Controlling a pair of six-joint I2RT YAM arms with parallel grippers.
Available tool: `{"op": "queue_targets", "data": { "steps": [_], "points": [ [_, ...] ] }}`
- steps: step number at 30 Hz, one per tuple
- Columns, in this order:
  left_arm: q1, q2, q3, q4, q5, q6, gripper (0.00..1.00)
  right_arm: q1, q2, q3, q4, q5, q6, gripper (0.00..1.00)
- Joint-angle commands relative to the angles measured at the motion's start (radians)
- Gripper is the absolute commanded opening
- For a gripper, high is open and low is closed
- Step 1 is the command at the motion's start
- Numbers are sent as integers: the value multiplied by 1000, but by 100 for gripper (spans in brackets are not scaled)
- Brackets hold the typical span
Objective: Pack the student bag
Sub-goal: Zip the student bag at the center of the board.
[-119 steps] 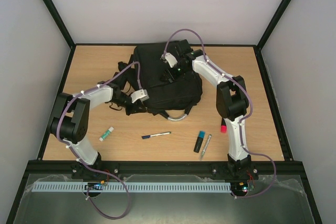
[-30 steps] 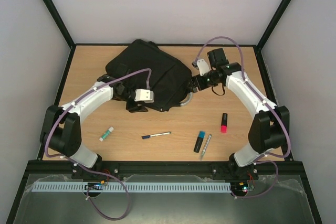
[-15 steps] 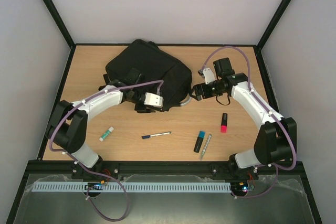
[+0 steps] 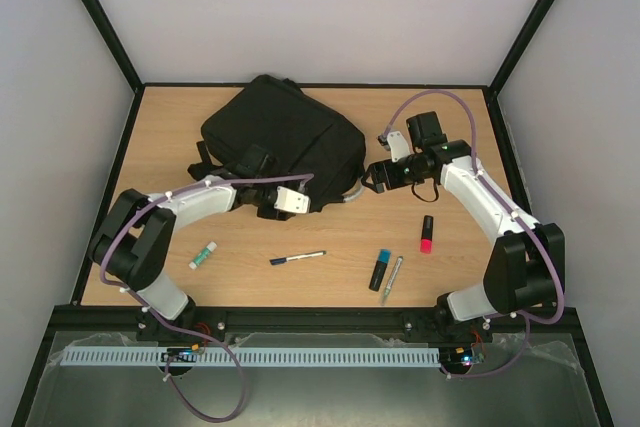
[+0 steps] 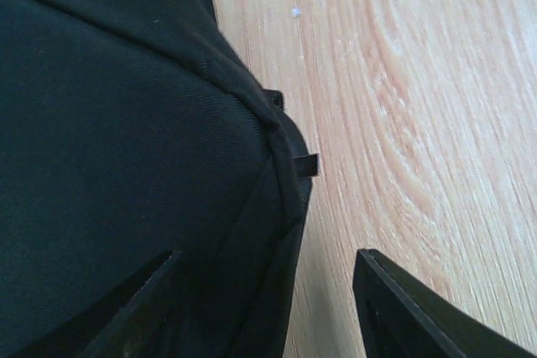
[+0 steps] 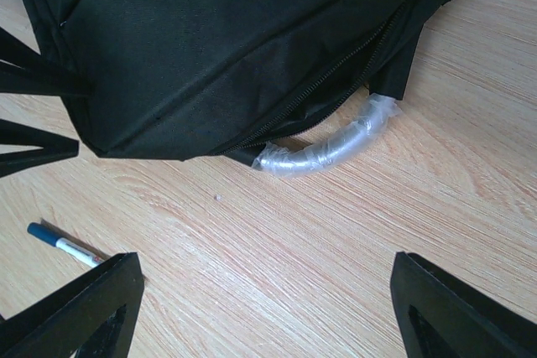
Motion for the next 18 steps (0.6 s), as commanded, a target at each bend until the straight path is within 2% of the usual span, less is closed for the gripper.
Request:
{"op": "queue_targets", "data": {
  "steps": [1,8,12,18],
  "points": [
    [-7,15,-2,125,-17,-22,53,-6,5,-13,-11,3,-4,81],
    [-2,75,124,84,-3,-178,27,-5,-9,-36,-11,20,-15,81],
    [-3,103,180,43,20,-222,5,-5,-9,-38,-11,20,-17,81],
    [9,158,318,-43,119,-403,2,-6,-9,-46,-9,18,-35,77]
  ]
}}
